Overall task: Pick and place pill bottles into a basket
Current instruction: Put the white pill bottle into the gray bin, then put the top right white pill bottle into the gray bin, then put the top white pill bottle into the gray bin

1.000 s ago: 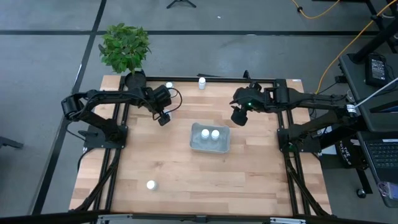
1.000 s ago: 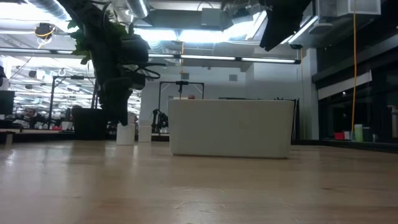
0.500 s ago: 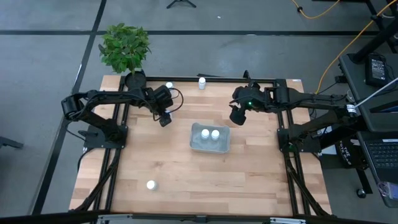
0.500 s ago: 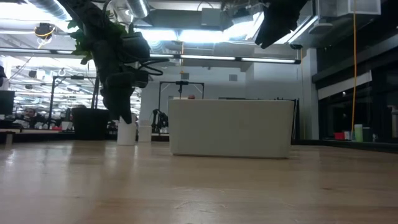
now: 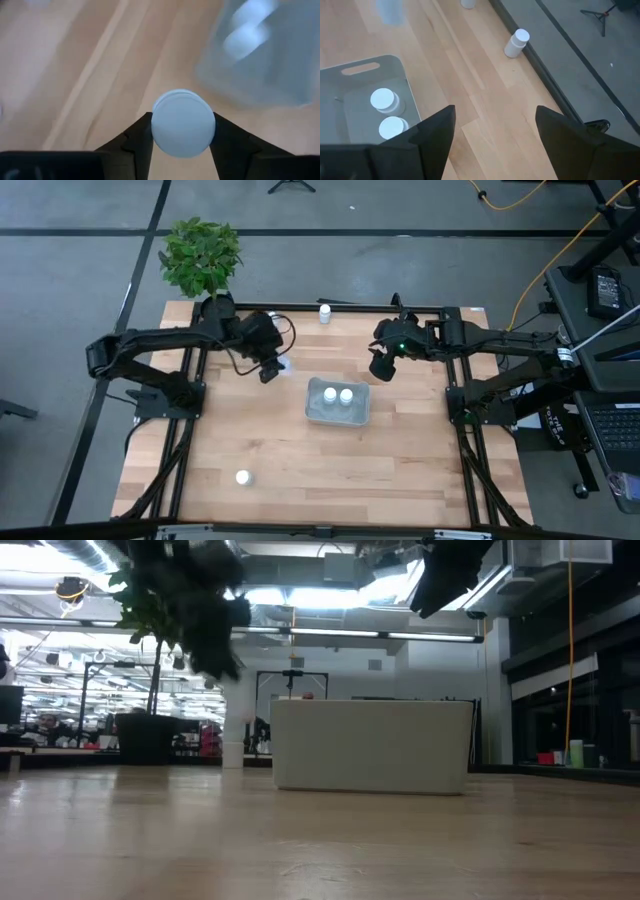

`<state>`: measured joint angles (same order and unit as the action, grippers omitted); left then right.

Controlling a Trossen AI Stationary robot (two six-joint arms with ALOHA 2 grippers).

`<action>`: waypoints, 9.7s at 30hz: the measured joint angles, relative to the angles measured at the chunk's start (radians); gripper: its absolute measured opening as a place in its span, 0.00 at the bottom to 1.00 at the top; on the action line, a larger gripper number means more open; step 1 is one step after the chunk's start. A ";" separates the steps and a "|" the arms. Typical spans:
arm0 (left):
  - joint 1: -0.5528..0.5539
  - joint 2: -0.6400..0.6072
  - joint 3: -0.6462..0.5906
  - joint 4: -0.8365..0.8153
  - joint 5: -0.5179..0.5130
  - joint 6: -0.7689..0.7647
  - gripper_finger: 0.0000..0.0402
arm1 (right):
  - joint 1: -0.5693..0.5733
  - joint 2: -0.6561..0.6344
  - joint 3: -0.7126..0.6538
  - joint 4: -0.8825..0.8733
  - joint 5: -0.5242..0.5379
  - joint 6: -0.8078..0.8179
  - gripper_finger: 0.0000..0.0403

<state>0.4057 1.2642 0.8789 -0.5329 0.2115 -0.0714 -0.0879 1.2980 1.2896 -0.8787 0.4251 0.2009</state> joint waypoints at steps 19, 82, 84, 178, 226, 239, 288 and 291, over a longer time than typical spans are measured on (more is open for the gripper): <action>-0.316 0.106 0.474 -0.196 0.050 0.057 0.38 | 0.000 0.000 0.000 0.007 0.000 0.001 0.69; -0.406 0.170 0.594 -0.417 -0.676 -0.080 0.75 | -0.237 0.068 0.004 0.280 -0.212 -0.389 0.71; -0.413 0.132 0.594 -0.410 -0.720 -0.114 0.75 | -0.316 0.112 0.014 0.366 -0.329 -0.434 0.74; -0.345 0.075 0.594 -0.518 -0.900 -0.004 0.75 | 0.105 0.528 1.045 -0.690 -0.355 -0.137 0.40; -0.399 0.075 0.594 -0.518 -0.818 0.066 0.71 | 0.256 0.500 -0.089 0.189 -0.325 0.294 0.56; -0.399 0.075 0.594 -0.518 -0.823 0.057 0.71 | 0.238 0.495 0.159 -0.180 -0.313 0.310 0.87; 0.441 0.596 0.582 -0.357 -0.192 0.318 0.98 | 0.383 0.084 0.453 -0.452 0.423 0.315 0.83; 0.448 0.596 0.546 -0.344 -0.194 0.314 0.98 | 0.383 0.084 0.453 -0.452 0.423 0.315 0.83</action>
<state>0.8534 1.8599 1.4252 -0.8768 0.0177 0.2425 0.2951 1.3815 1.7424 -1.3312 0.8482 0.5156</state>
